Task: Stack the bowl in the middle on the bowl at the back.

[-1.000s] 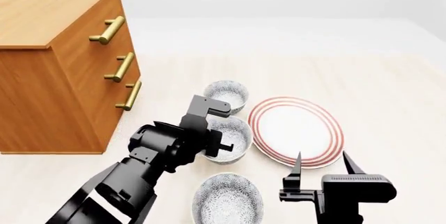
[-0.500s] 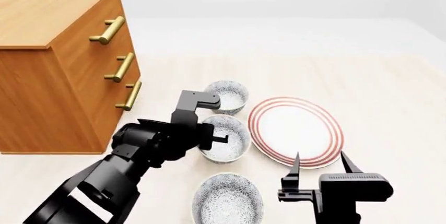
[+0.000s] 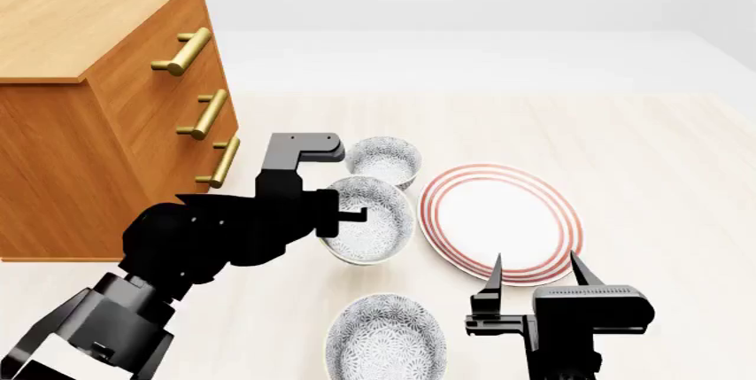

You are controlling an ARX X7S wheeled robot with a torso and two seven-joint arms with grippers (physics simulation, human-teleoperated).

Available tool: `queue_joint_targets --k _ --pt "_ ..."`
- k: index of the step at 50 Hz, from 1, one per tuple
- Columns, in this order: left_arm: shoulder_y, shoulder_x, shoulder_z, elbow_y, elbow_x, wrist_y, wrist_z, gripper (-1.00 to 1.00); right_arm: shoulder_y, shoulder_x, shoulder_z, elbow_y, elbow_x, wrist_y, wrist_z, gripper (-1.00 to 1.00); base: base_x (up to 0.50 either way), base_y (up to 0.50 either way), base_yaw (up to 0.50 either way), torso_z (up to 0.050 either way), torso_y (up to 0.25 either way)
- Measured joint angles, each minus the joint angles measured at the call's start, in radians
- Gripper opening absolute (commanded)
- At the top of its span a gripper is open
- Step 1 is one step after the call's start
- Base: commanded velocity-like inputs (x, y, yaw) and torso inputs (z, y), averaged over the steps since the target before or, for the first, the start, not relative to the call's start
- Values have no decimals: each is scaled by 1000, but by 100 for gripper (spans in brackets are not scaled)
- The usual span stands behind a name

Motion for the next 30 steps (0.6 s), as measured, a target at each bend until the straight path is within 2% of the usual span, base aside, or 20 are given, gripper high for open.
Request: queue_joint_targets --k 18,30 --pt "72 -126 -128 320 -228 -89 -144 -100 11 2 -7 12 7 -1 10 100 0 0 0 0 0" --pt "134 -207 -207 541 -393 -120 -253 -100 -13 20 39 -24 29 6 29 100 0 0 0 0 0"
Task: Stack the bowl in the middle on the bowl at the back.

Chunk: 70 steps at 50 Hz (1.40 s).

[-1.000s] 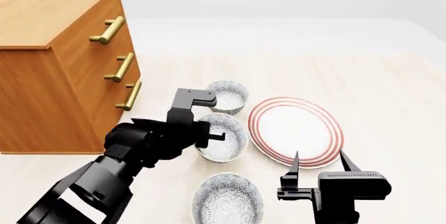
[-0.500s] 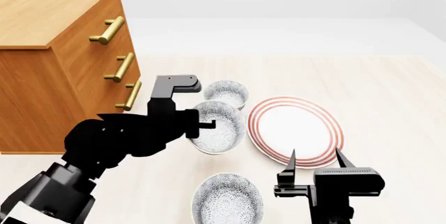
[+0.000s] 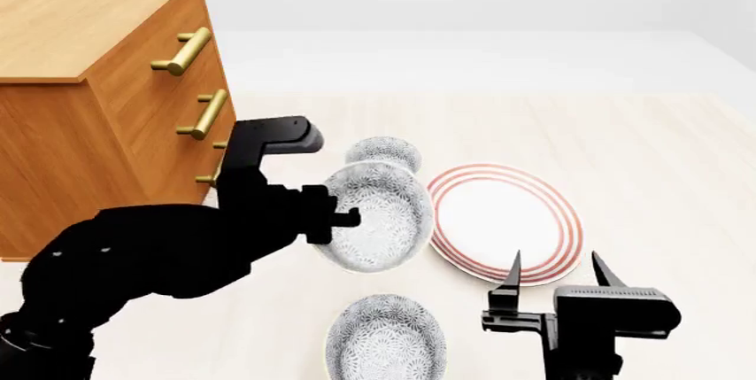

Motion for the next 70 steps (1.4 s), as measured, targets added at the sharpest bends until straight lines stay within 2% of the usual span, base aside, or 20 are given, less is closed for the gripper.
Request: queue_joint_targets --k 13,25,46,70 --pt "93 -81 -68 211 -155 2 -83 -100 -22 14 33 -19 15 1 17 100 0 0 0 0 0" --pt "167 -130 -101 327 -223 12 -104 -100 -23 17 35 -11 18 -2 26 100 0 0 0 0 0" --pt "257 -173 -120 438 -269 29 -108 -100 -7 14 23 26 18 -11 38 100 0 0 0 0 1" --pt "310 -174 -99 451 -257 31 -89 -100 -13 22 20 36 27 -22 44 100 0 0 0 0 0"
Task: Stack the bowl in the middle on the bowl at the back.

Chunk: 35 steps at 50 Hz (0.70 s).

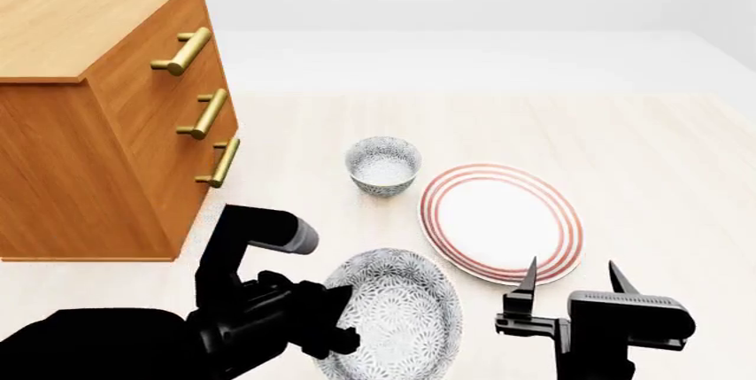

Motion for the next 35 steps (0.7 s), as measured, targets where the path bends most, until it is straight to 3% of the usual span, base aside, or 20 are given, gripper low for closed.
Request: queue_joint_targets --k 35 --pt "35 27 48 -73 72 -3 44 -100 8 7 -10 17 11 -7 8 100 0 0 0 0 0"
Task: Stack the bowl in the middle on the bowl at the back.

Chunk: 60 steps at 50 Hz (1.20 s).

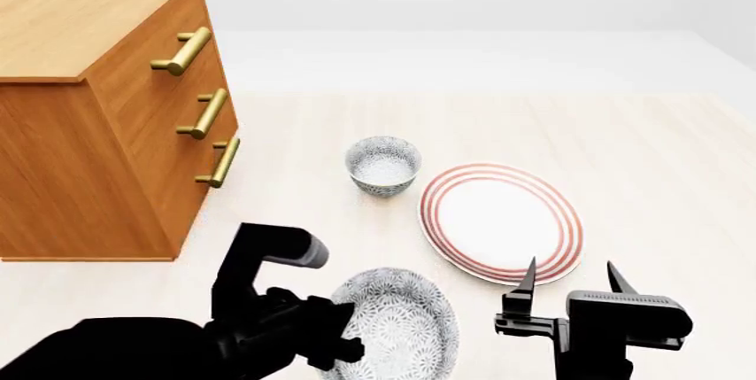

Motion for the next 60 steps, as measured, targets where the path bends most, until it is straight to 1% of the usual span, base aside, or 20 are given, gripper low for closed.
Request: queue_joint_targets --k 60 --pt "-4 56 83 -133 89 -7 17 -100 3 12 -13 24 19 -17 12 100 0 0 0 0 0"
